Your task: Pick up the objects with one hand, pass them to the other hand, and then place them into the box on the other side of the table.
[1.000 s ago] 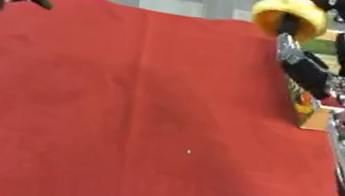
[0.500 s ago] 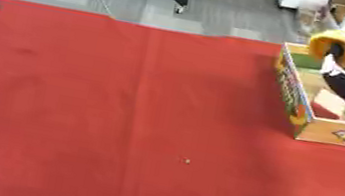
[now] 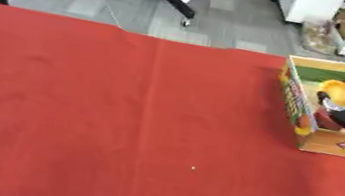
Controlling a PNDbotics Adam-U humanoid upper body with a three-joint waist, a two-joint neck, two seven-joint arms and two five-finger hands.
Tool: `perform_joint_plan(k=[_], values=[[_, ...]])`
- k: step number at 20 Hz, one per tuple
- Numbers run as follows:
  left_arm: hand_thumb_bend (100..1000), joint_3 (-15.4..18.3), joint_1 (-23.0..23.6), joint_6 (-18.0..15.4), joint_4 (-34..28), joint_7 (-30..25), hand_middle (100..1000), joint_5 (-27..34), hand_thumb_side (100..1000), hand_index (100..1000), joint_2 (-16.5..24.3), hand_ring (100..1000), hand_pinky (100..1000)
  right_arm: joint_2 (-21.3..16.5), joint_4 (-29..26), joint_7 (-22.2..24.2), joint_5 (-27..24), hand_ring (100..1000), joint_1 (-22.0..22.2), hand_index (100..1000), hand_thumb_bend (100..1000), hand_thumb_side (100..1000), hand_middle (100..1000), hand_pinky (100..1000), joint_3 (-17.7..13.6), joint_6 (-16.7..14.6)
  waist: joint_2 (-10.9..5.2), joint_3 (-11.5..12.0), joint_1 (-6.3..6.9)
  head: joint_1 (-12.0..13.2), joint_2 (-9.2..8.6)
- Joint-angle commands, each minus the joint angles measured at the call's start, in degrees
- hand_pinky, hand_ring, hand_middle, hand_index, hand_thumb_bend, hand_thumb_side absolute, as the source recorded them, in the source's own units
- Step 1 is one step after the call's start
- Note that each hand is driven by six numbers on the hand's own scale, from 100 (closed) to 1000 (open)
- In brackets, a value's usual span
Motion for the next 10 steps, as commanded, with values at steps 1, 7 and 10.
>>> perform_joint_plan(k=[1,7,10], values=[[599,0.82,-0.33,-0.16,-0.43,0.35,630,-0.31,743,761,-0.1,561,719,-2.55,-2.47,0.43,3.34,822,-0.62,923,779,756,866,800,-1.27,0.27,-1.22,0.13,-0.66,0.14,0.37],[595,1.33,-0.09,-0.3,0.17,1.06,625,-0.3,743,756,-1.97,558,716,-0.37,-16.08,-4.44,1.87,818,3.95,893,542,597,870,800,-3.78,0.54,-0.85,0.01,-0.85,3.18,1.08],[594,1.37,-0.1,-0.51,0.42,1.46,624,-0.2,744,755,-2.65,557,715,2.65,-27.82,-6.47,-2.38,802,8.41,874,416,586,844,793,-3.99,-1.07,-0.54,-0.19,-0.83,5.8,1.34]])
